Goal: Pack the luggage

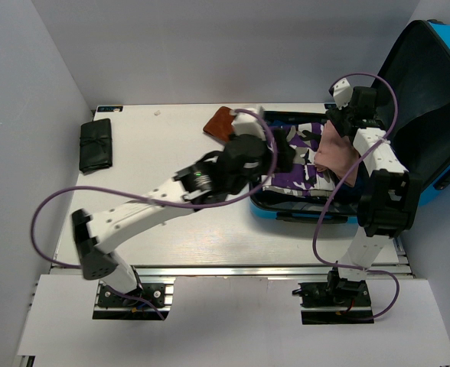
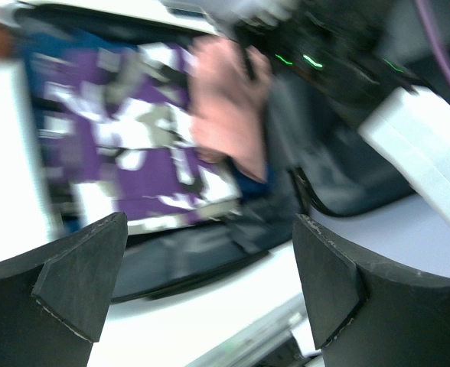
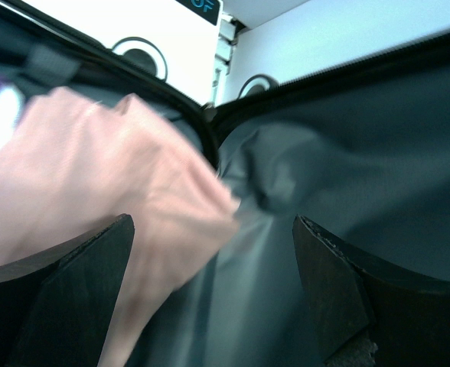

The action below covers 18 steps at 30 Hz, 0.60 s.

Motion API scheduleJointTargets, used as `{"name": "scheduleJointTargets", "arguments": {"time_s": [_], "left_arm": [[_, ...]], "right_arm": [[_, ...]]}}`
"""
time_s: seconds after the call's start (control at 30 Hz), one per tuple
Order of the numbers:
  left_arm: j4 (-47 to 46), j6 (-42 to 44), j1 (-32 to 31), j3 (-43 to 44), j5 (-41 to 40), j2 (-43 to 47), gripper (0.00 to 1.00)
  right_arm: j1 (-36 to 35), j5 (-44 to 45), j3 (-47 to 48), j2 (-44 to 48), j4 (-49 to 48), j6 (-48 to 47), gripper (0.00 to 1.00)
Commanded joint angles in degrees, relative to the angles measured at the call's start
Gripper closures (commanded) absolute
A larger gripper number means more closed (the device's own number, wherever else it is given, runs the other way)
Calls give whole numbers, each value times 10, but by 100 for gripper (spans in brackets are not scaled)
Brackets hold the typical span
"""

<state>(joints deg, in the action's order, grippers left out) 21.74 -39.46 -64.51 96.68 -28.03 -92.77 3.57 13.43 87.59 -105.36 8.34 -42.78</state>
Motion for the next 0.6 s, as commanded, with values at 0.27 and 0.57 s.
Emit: {"name": "scheduleJointTargets", "arguments": {"time_s": [0.27,0.57], "left_arm": [[281,-164,75,-309,-137,274,2],[271,-176,140,-425,-111,349,2]], "right_arm": [[-9,109,-85,182,249,466,11],[52,20,-209,281,237,582,16]]}}
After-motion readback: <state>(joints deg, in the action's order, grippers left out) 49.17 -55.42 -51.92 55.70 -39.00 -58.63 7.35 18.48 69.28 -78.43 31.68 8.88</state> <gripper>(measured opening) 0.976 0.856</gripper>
